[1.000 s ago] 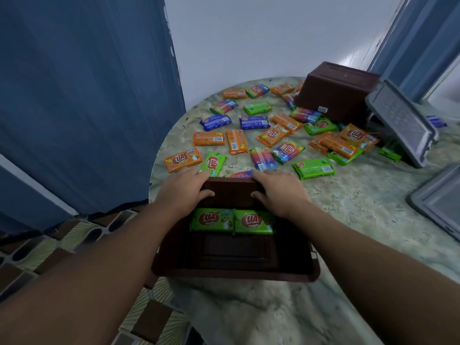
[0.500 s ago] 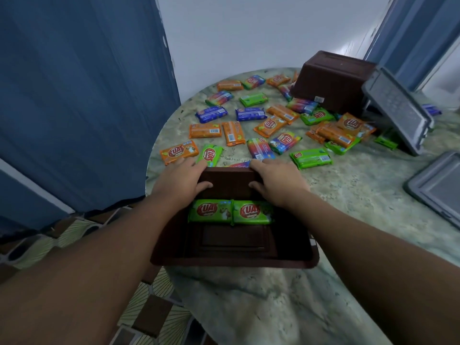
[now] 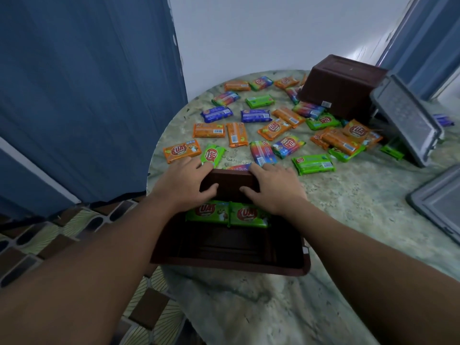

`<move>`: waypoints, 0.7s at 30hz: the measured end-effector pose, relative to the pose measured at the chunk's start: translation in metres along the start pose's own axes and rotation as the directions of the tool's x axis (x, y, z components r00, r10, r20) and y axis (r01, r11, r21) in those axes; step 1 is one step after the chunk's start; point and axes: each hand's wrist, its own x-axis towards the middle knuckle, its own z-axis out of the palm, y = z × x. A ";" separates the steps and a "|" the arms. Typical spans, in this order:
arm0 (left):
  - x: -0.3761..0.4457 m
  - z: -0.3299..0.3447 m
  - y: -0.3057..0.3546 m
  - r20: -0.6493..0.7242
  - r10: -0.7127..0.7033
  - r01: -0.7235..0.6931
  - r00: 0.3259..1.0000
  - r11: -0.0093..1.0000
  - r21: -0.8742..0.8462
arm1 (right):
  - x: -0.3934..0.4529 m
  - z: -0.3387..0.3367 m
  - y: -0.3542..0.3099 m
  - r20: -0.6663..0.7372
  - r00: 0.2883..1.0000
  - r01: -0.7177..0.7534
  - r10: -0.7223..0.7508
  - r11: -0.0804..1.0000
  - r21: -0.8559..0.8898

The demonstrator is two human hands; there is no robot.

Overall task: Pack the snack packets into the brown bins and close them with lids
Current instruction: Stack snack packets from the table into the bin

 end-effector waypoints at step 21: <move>0.083 -0.020 -0.034 0.189 -0.287 0.336 0.939 0.886 -0.321 | 0.095 -0.025 -0.013 0.434 0.883 -0.310 0.178 0.916 0.256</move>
